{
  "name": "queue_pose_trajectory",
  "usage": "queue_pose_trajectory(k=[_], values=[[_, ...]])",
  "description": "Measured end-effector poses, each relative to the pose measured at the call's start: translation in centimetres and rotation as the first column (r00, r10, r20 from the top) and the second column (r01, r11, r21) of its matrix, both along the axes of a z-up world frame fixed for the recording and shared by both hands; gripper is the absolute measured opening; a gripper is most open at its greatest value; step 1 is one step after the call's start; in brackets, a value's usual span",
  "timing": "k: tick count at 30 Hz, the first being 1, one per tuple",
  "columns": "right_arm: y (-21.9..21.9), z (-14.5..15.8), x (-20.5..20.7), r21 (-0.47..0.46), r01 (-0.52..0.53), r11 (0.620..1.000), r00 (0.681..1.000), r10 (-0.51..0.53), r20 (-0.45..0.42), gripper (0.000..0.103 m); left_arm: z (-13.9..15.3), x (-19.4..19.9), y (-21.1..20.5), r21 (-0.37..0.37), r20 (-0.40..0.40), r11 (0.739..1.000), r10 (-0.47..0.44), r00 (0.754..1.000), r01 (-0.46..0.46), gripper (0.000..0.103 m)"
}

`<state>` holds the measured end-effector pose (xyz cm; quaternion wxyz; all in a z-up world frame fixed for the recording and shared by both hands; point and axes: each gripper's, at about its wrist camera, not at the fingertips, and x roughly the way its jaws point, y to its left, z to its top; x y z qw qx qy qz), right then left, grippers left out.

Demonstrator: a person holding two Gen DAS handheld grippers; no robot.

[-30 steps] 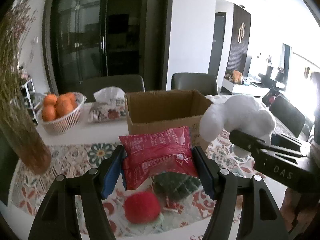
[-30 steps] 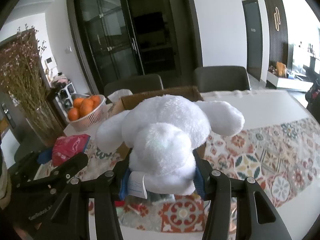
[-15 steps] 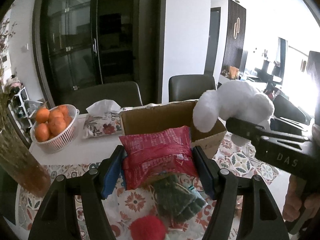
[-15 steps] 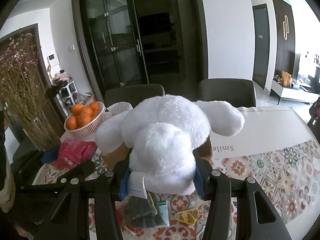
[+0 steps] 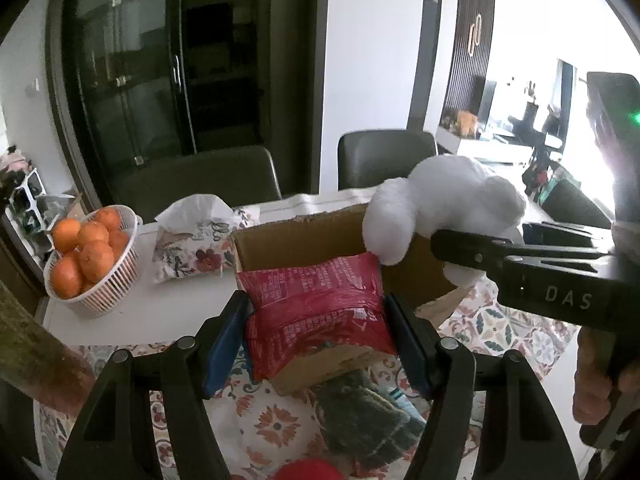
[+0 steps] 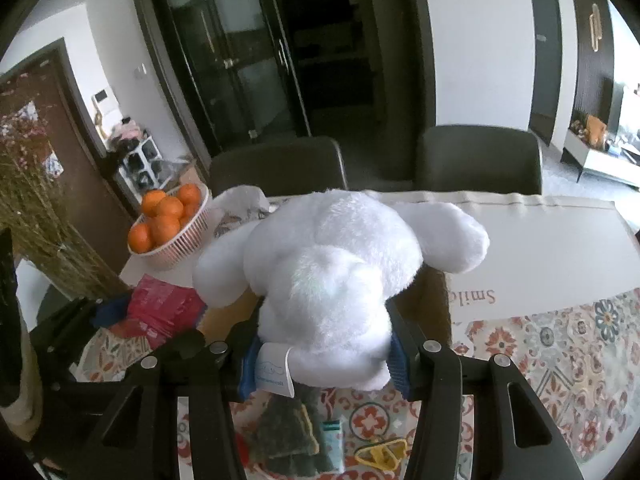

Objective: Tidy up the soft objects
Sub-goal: 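Carry the white bunny into the cardboard box and open the right tool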

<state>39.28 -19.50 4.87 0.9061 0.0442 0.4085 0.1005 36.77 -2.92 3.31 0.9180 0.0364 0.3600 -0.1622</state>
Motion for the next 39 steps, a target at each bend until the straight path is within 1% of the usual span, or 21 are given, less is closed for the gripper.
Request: queue_pose_trajectory(k=[5, 9, 12, 16, 20, 23, 26, 28, 33, 36, 39], values=[[-0.1, -1.4, 2.4, -0.003, -0.005, 1.000, 0.998, 0.005, -0.061, 0.052, -1.1, 2.0, -0.6, 0.038, -0.052, 0.999, -0.014, 0.999, 0.016, 0.068], [-0.5, -2.7, 4.2, 0.019, 0.007, 1.000, 0.993, -0.005, -0.116, 0.052, -1.7, 3.5, -0.8, 0.046, -0.080, 0.999, -0.013, 0.997, 0.017, 0.068], [-0.7, -3.6, 5.0, 0.043, 0.019, 0.999, 0.988, -0.013, -0.152, 0.052, -2.2, 4.7, -1.2, 0.057, -0.100, 0.998, -0.015, 0.995, 0.021, 0.069], [-1.1, -4.8, 5.9, 0.053, 0.027, 0.998, 0.982, -0.016, -0.190, 0.052, -3.0, 6.0, -1.7, 0.073, -0.136, 0.997, -0.014, 0.991, 0.024, 0.070], [-1.4, -5.5, 6.5, 0.075, 0.034, 0.997, 0.975, -0.016, -0.223, 0.055, -3.9, 7.1, -2.0, 0.067, -0.185, 0.997, -0.021, 0.982, 0.034, 0.075], [-1.4, -6.1, 6.8, 0.116, 0.021, 0.993, 0.969, 0.008, -0.248, 0.062, -4.2, 7.3, -2.5, 0.070, -0.200, 0.997, -0.030, 0.979, 0.045, 0.078], [-1.2, -5.8, 6.5, 0.127, 0.011, 0.992, 0.973, 0.019, -0.228, 0.064, -4.0, 7.1, -2.9, 0.080, -0.191, 0.995, -0.038, 0.981, 0.054, 0.082], [-1.3, -5.5, 6.3, 0.125, 0.019, 0.992, 0.976, 0.008, -0.219, 0.065, -3.8, 6.9, -2.9, 0.084, -0.185, 0.995, -0.034, 0.982, 0.050, 0.083], [-1.0, -3.9, 4.6, 0.053, 0.039, 0.998, 0.987, -0.030, -0.159, 0.065, -3.1, 6.0, -2.5, 0.102, -0.171, 0.994, -0.010, 0.985, 0.027, 0.083], [-0.9, -3.1, 3.6, 0.025, 0.040, 0.999, 0.990, -0.036, -0.136, 0.065, -2.6, 5.2, -2.2, 0.111, -0.163, 0.994, 0.004, 0.987, 0.015, 0.084], [-0.6, -2.4, 2.5, 0.002, 0.045, 0.999, 0.992, -0.045, -0.118, 0.065, -2.4, 4.2, -1.9, 0.114, -0.172, 0.993, 0.016, 0.985, 0.004, 0.084]])
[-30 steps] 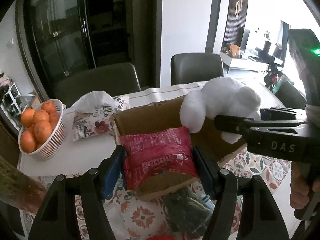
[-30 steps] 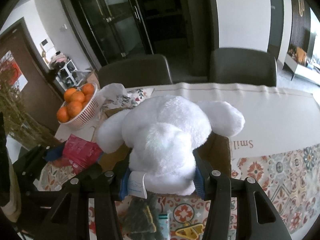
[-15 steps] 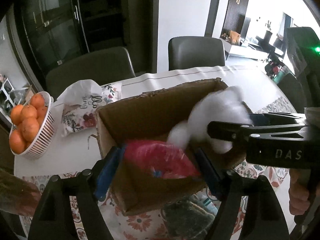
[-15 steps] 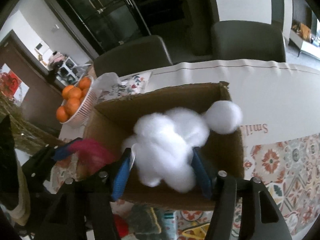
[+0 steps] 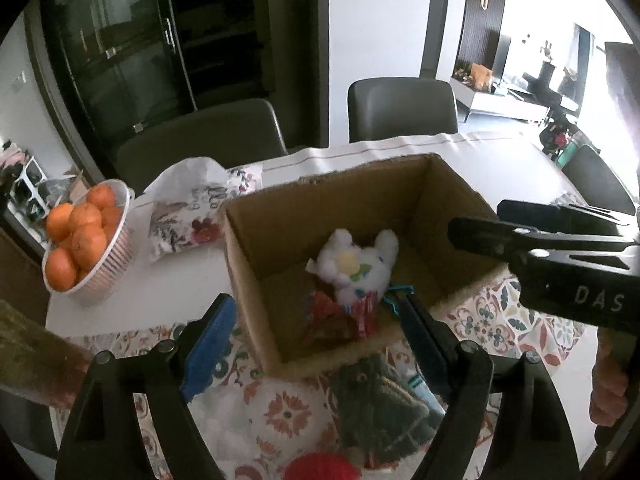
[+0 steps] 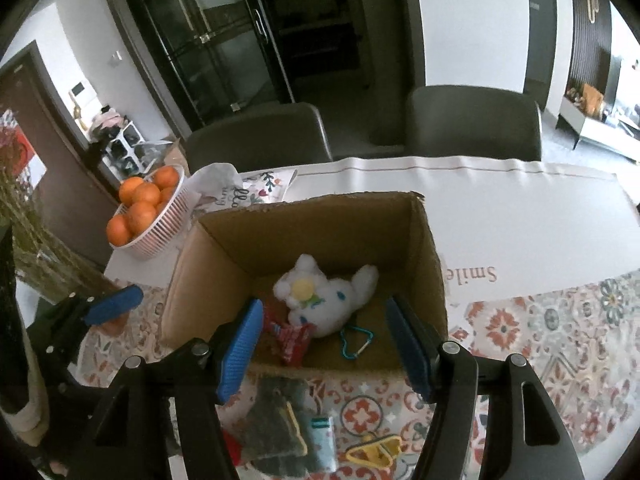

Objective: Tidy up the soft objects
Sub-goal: 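Carry the white bunny into the cardboard box and open the right tool, then grasp the green knitted plush with the right tool while the left tool grasps the red pompom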

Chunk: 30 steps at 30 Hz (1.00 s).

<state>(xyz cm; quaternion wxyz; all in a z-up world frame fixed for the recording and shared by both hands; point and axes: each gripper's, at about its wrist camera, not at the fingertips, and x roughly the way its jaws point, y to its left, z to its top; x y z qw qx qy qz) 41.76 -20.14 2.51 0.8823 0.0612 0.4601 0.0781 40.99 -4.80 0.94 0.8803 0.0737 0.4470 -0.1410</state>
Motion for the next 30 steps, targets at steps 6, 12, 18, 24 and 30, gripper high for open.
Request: queue_pose_trajectory(k=[6, 12, 18, 24, 30], values=[[0.6, 0.7, -2.1, -0.022, -0.009, 1.000, 1.000, 0.009, 0.011, 0.065, 0.6, -2.2, 0.9, 0.006, -0.006, 1.000, 0.031, 1.000, -0.030, 0.084], [1.8, 0.6, -4.1, -0.026, -0.047, 0.999, 0.999, 0.047, 0.011, 0.065, 1.1, -4.5, 2.0, 0.005, -0.008, 0.999, 0.041, 0.999, -0.041, 0.084], [3.1, -0.5, -5.5, -0.028, -0.089, 0.996, 0.996, 0.088, -0.013, 0.065, 0.7, -6.8, 3.1, 0.029, -0.020, 0.998, 0.051, 0.998, -0.051, 0.084], [4.3, -1.9, -6.6, -0.034, -0.127, 0.991, 0.991, 0.126, -0.044, 0.065, -0.2, -8.4, 4.0, 0.038, -0.054, 0.998, 0.062, 0.997, -0.060, 0.084], [5.2, -3.7, -6.9, -0.047, -0.162, 0.986, 0.984, 0.157, -0.085, 0.065, -2.2, -9.4, 4.6, 0.040, -0.110, 0.997, 0.076, 0.991, -0.072, 0.084]])
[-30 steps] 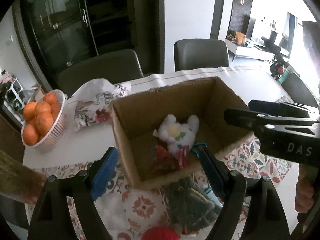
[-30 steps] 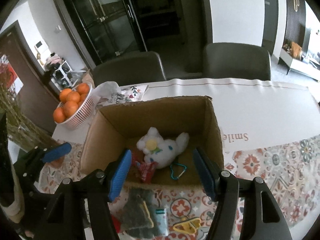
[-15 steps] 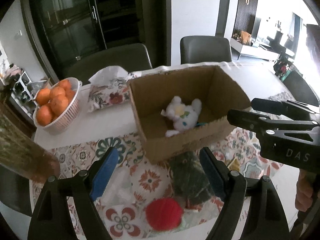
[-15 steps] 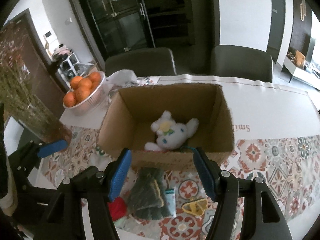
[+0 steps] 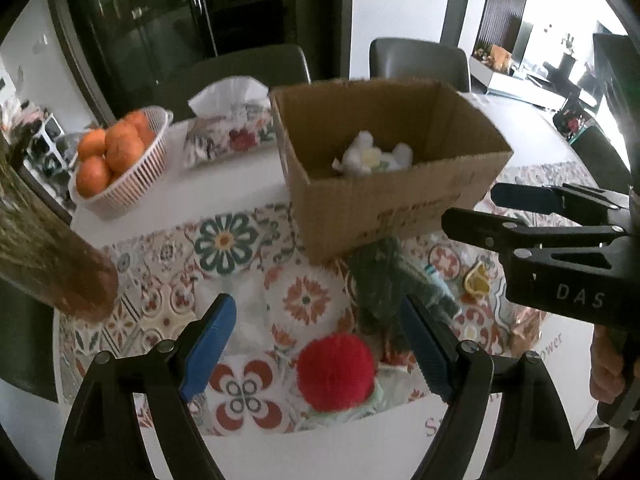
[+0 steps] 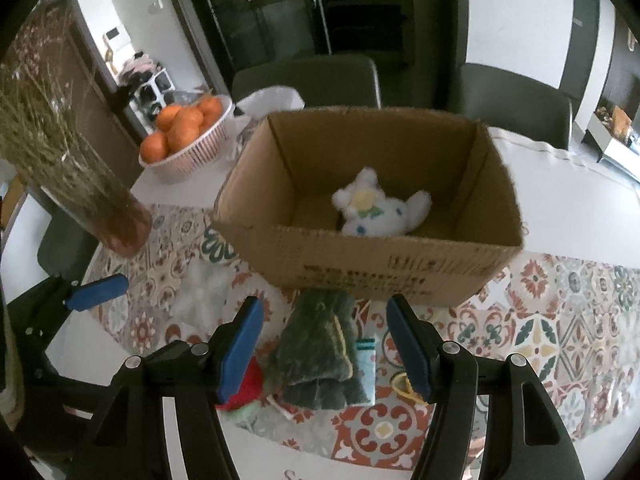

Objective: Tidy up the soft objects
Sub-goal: 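Grasp the green knitted plush with the right tool while the left tool grasps the red pompom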

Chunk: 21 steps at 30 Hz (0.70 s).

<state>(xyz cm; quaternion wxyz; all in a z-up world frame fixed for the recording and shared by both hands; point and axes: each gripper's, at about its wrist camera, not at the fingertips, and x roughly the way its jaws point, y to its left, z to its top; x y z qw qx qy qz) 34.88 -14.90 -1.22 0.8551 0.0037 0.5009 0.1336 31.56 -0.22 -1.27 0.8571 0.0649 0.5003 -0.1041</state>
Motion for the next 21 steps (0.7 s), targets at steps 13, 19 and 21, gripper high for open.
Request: queue_pose_trajectory(k=[13, 19, 21], values=[[1.0, -4.7, 0.8, -0.036, -0.058, 0.998, 0.994, 0.055, -0.092, 0.065, -4.9, -1.3, 1.1, -0.031, -0.135, 0.998, 0.043, 0.990, -0.048, 0.084], [1.4, -7.1, 1.3, -0.024, -0.073, 0.997, 0.988, 0.069, -0.135, 0.079, -7.1, -2.1, 1.5, -0.058, -0.198, 0.995, 0.069, 0.978, -0.082, 0.083], [1.4, -7.9, 1.3, -0.009, -0.070, 0.997, 0.986, 0.068, -0.153, 0.079, -7.8, -2.2, 1.5, -0.066, -0.220, 0.993, 0.078, 0.972, -0.094, 0.083]])
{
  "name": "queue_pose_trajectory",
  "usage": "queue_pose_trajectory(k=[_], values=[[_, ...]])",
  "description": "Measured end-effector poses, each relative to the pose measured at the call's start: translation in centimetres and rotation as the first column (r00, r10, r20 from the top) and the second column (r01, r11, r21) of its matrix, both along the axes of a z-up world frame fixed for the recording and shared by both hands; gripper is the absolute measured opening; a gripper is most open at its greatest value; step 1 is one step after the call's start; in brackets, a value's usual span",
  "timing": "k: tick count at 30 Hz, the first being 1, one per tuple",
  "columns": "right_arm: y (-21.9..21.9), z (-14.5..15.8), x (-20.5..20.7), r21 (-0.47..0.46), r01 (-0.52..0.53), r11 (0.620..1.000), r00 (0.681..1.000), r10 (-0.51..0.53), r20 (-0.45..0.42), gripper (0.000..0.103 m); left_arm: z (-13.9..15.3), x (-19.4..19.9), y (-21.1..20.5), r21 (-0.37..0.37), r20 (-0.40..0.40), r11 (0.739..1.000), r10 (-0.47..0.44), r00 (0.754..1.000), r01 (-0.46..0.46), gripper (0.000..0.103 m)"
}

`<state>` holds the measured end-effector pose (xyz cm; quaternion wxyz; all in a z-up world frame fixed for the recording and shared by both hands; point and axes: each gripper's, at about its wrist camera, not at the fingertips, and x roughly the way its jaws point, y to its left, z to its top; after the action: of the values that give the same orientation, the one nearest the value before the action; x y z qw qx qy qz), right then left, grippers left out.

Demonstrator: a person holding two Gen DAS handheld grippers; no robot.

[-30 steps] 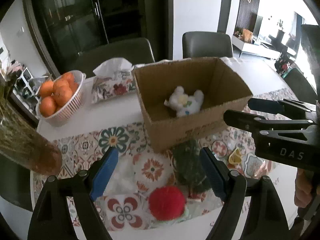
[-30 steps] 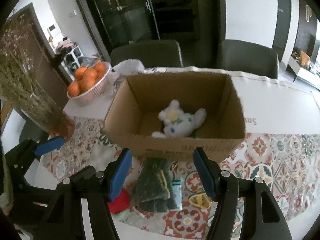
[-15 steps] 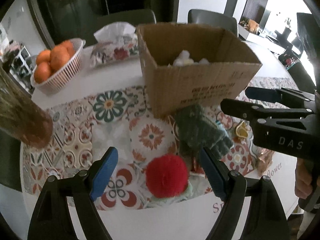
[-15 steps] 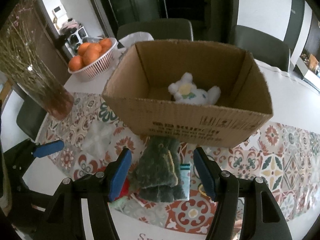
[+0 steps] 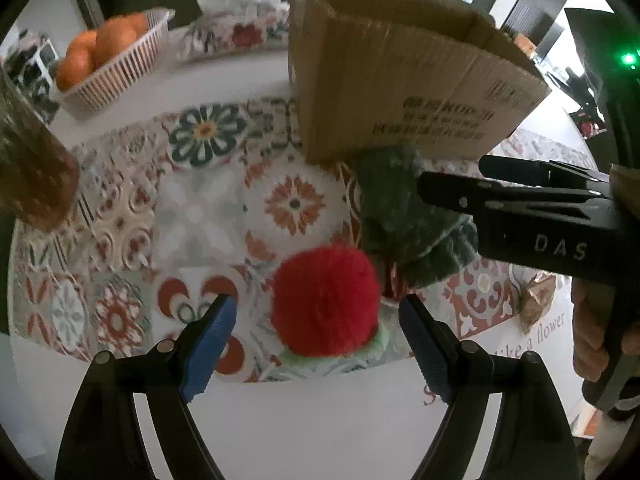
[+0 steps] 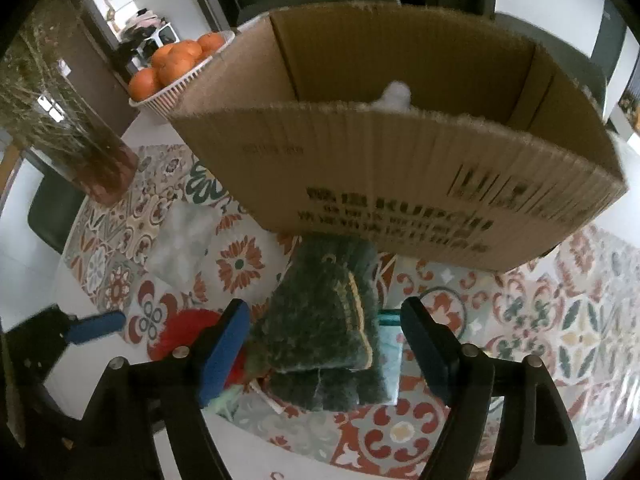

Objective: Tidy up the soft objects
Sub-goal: 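Grasp the green knitted plush with the right tool while the left tool grasps the red pompom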

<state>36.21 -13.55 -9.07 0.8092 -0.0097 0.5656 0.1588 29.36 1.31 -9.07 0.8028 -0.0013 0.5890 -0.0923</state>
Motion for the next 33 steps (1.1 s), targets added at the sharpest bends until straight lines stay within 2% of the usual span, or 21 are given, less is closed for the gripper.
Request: queue_pose_trajectory(k=[7, 12, 16, 22, 24, 29, 33], values=[[-0.4, -2.7, 0.7, -0.010, 0.006, 1.000, 0.999, -0.006, -0.046, 0.079, -3.2, -0.1, -0.6, -0.043, -0.073, 0.998, 0.045, 0.996, -0.048, 0.083], [-0.7, -4.6, 1.1, -0.018, 0.015, 1.000, 0.998, -0.017, -0.066, 0.079, -5.2, -0.5, -1.5, -0.016, -0.115, 0.998, 0.052, 0.992, -0.055, 0.083], [-0.6, -4.6, 1.2, -0.018, 0.014, 1.000, 0.999, -0.015, -0.047, 0.079, -6.4, -0.8, -2.5, 0.025, -0.121, 0.999, 0.041, 0.992, -0.039, 0.083], [-0.5, -4.6, 1.6, -0.017, 0.024, 1.000, 0.999, -0.025, -0.024, 0.079, -7.7, -1.0, -2.7, 0.008, -0.139, 0.998, 0.071, 0.988, -0.070, 0.083], [-0.3, -4.6, 1.6, -0.022, 0.013, 1.000, 1.000, -0.013, -0.012, 0.079, -7.7, -1.1, -2.7, 0.024, -0.118, 0.997, 0.076, 0.990, -0.074, 0.082], [0.3, -4.8, 1.7, -0.034, 0.005, 0.999, 1.000, -0.004, 0.013, 0.079, -7.7, -1.6, -2.8, 0.042, -0.074, 0.994, 0.100, 0.992, -0.097, 0.071], [1.1, -5.0, 1.8, -0.056, -0.017, 0.998, 0.999, 0.018, 0.032, 0.079, -7.6, -2.7, -2.7, 0.064, -0.033, 0.993, 0.106, 0.994, -0.104, 0.054]])
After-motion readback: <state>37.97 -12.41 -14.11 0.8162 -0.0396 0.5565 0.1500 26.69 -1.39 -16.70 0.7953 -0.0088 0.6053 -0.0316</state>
